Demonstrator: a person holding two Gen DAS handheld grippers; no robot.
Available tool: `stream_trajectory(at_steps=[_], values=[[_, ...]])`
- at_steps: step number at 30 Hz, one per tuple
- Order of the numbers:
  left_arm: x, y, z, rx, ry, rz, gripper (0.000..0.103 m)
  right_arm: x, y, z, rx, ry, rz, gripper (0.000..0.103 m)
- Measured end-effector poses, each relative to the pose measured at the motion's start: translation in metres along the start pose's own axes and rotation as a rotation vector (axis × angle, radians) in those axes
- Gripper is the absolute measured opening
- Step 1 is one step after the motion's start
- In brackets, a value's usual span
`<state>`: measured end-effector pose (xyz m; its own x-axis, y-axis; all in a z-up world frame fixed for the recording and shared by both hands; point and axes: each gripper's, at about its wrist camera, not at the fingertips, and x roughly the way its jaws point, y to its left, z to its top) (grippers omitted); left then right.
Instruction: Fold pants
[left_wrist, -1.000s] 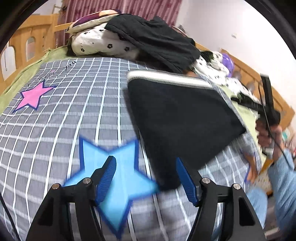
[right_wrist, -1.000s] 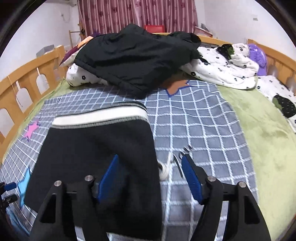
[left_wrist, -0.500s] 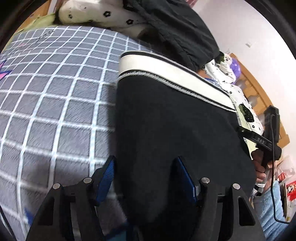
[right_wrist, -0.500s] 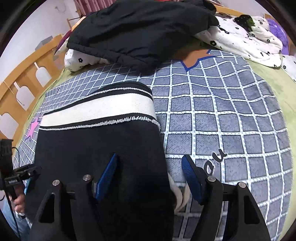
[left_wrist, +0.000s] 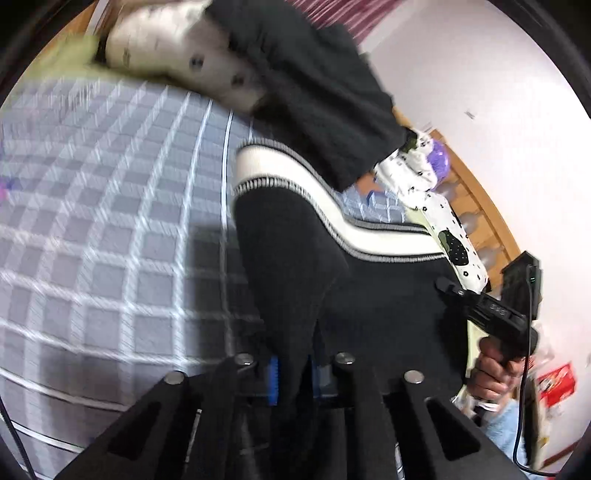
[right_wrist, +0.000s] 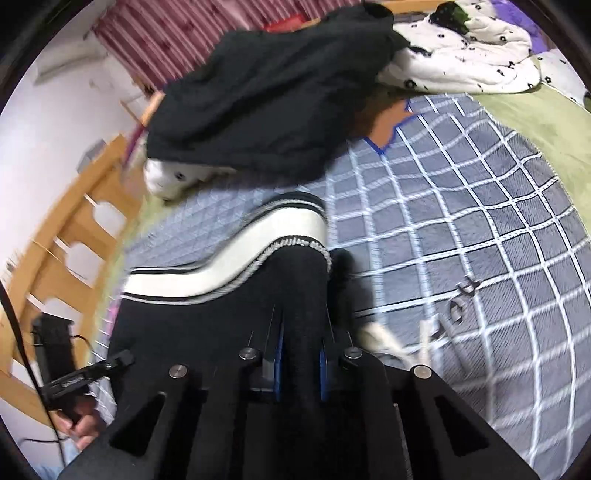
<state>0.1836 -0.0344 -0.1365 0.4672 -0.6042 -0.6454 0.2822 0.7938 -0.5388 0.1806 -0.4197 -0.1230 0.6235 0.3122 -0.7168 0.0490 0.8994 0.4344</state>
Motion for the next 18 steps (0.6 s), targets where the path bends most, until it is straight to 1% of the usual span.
stream_trajectory(at_steps=[1, 3, 4, 5, 7, 9, 10, 11, 12, 13, 14, 15, 16, 17, 18], values=[[-0.014, -0.001, 0.004, 0.032, -0.018, 0.011, 0.011, -0.01, 0.021, -0.004, -0.008, -0.018, 0.005, 0.014], [-0.043, 0.008, 0.014, 0.068, -0.027, 0.044, 0.011, -0.02, 0.048, -0.011, -0.016, -0.041, 0.038, 0.013], [-0.057, 0.015, 0.019, 0.083, -0.041, 0.074, 0.011, -0.021, 0.069, -0.016, -0.016, -0.04, 0.058, 0.013], [-0.072, 0.025, 0.022, 0.1, -0.059, 0.115, 0.011, -0.019, 0.081, -0.02, -0.009, -0.034, 0.086, 0.013], [-0.085, 0.045, 0.025, 0.132, -0.061, 0.179, 0.011, -0.005, 0.103, -0.032, 0.006, -0.011, 0.148, 0.013], [-0.083, 0.072, 0.022, 0.133, -0.024, 0.217, 0.012, 0.013, 0.117, -0.045, -0.018, 0.006, 0.163, 0.013], [-0.075, 0.087, 0.018, 0.124, 0.005, 0.207, 0.013, 0.027, 0.123, -0.054, -0.049, 0.006, 0.134, 0.013], [-0.069, 0.096, 0.015, 0.115, 0.016, 0.201, 0.013, 0.04, 0.126, -0.059, -0.076, -0.004, 0.096, 0.014], [-0.059, 0.109, 0.009, 0.107, 0.022, 0.22, 0.016, 0.055, 0.127, -0.066, -0.127, -0.023, 0.028, 0.016], [-0.052, 0.116, 0.004, 0.109, 0.022, 0.258, 0.018, 0.063, 0.127, -0.069, -0.152, -0.025, -0.017, 0.018], [-0.048, 0.119, -0.001, 0.115, 0.02, 0.279, 0.02, 0.079, 0.127, -0.075, -0.199, -0.013, -0.103, 0.019], [-0.046, 0.123, -0.005, 0.114, 0.009, 0.286, 0.032, 0.086, 0.126, -0.078, -0.223, -0.007, -0.131, 0.019], [-0.047, 0.124, -0.009, 0.111, -0.001, 0.304, 0.042, 0.086, 0.127, -0.08, -0.246, -0.019, -0.134, 0.02], [-0.048, 0.122, -0.011, 0.119, -0.012, 0.327, 0.044, 0.084, 0.13, -0.079, -0.267, -0.011, -0.14, 0.023], [-0.053, 0.122, -0.013, 0.134, -0.021, 0.346, 0.045, 0.081, 0.134, -0.078, -0.294, -0.001, -0.161, 0.03]])
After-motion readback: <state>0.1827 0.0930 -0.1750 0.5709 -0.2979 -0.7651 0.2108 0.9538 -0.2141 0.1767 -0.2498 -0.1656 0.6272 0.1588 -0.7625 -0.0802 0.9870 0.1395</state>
